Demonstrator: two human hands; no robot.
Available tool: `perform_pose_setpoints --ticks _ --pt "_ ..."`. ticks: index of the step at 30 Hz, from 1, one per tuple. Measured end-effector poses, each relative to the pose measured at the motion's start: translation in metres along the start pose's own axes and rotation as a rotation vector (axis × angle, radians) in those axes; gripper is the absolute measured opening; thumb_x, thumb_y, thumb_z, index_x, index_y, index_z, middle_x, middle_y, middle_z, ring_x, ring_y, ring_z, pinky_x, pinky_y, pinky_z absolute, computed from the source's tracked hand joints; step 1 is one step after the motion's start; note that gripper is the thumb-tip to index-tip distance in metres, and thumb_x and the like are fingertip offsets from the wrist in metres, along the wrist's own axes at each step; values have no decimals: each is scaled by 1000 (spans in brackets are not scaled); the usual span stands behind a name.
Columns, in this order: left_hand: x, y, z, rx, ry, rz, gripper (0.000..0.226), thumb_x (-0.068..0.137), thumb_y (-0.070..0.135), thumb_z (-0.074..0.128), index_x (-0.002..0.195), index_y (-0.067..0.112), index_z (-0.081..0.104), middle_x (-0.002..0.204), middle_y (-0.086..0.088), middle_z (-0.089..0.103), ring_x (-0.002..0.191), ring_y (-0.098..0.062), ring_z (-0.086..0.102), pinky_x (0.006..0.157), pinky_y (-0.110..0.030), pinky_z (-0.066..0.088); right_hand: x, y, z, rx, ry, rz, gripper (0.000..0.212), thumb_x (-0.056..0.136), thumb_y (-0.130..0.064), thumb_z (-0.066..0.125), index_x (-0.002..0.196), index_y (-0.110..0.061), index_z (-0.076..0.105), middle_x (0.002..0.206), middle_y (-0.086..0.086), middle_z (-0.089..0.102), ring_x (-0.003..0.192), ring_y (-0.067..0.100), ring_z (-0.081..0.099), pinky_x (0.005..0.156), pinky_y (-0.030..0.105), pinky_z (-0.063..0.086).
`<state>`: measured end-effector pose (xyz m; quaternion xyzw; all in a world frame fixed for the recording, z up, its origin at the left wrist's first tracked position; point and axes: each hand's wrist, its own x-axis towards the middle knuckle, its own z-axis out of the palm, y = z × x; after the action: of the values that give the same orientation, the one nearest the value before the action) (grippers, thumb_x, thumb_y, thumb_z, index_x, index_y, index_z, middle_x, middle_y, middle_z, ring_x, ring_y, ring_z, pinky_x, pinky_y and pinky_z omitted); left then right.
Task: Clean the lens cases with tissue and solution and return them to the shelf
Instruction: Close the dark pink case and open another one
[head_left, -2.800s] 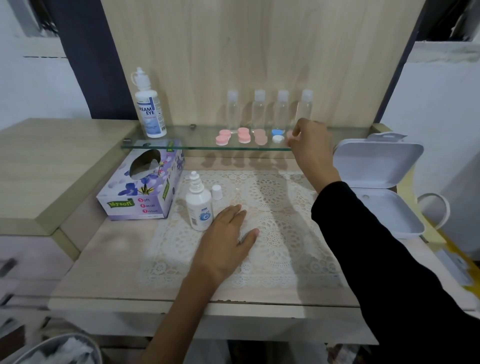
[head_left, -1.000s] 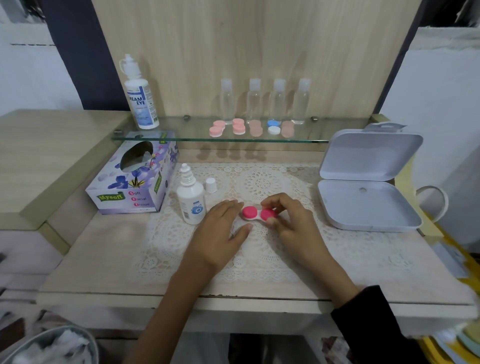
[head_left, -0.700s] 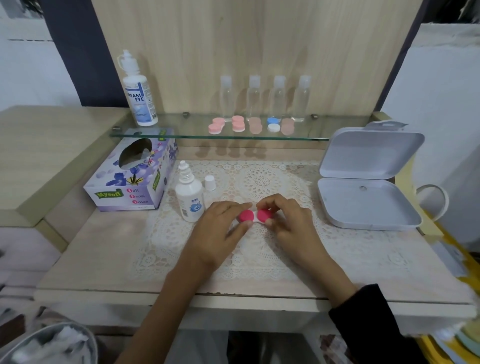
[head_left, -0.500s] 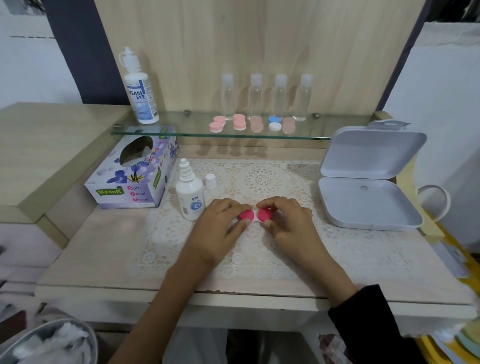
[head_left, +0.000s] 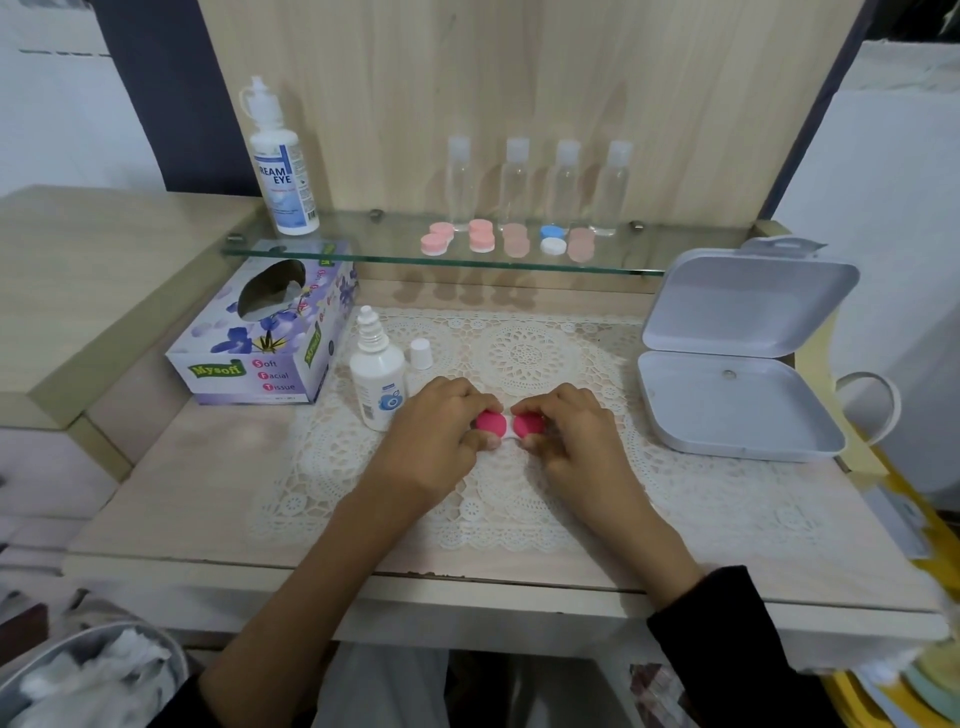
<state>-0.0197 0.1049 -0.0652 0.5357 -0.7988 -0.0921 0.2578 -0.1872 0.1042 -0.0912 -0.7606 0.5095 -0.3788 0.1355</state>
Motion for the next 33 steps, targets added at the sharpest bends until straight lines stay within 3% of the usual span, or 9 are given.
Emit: perform_pose_setpoints --ticks 7,13,18,22,24,25,27,30,33 --pt "-4 0 3 -17 51 -27 34 84 26 68 116 17 66 106 0 62 104 -16 50 83 -22 33 1 -1 0 10 4 -5 32 78 2 65 104 -16 71 88 -8 55 93 18 51 83 50 44" --pt "-4 -3 7 -15 122 -80 33 81 36 71 106 16 69 98 -1 64 98 -17 53 80 -25 35 -2 -6 -1 27 -3 -30 26 79 -1 70 102 -13 71 83 -19 46 88 10 46 85 40 43" --pt "-9 -4 7 -107 169 -113 37 69 45 78 90 19 64 90 9 61 86 -5 51 75 -11 35 -2 -3 -1 -1 2 -57 30 78 2 67 104 -13 71 87 -12 51 88 14 50 82 43 44" --pt "-14 -7 8 -138 113 -14 49 76 44 74 114 16 59 109 7 57 101 -6 49 86 -8 33 -2 -2 0 -6 3 -76 31 78 2 66 105 -13 71 88 -10 52 89 18 53 81 45 46" --pt "-15 -11 8 -126 74 58 46 84 36 64 123 13 58 115 3 58 108 -12 51 95 -22 38 -2 -1 0 -4 6 -77 32 79 2 65 106 -14 70 88 -10 52 89 18 53 81 46 46" --pt "-16 -13 8 -119 63 82 43 84 30 60 123 12 59 113 1 59 106 -15 52 94 -26 40 -2 -1 1 -2 8 -76 32 79 2 65 106 -14 70 88 -10 53 89 18 53 81 47 46" --pt "-16 -15 9 -127 61 82 38 83 25 57 118 11 64 106 0 62 100 -16 54 90 -21 38 -2 -1 1 -1 14 -70 32 78 1 65 106 -14 71 89 -8 55 89 19 53 81 47 46" --pt "-12 -16 10 -123 88 17 37 80 37 60 107 13 67 100 2 63 95 -13 53 84 -6 30 -3 -1 2 -4 18 -65 32 77 0 63 105 -13 71 90 -3 59 89 21 54 80 49 46" --pt "-12 -17 11 -115 87 0 50 77 48 61 114 15 62 109 5 60 103 -10 51 88 -12 31 -3 -1 1 -6 12 -62 32 77 0 63 105 -13 70 91 -2 59 89 22 54 80 49 46"
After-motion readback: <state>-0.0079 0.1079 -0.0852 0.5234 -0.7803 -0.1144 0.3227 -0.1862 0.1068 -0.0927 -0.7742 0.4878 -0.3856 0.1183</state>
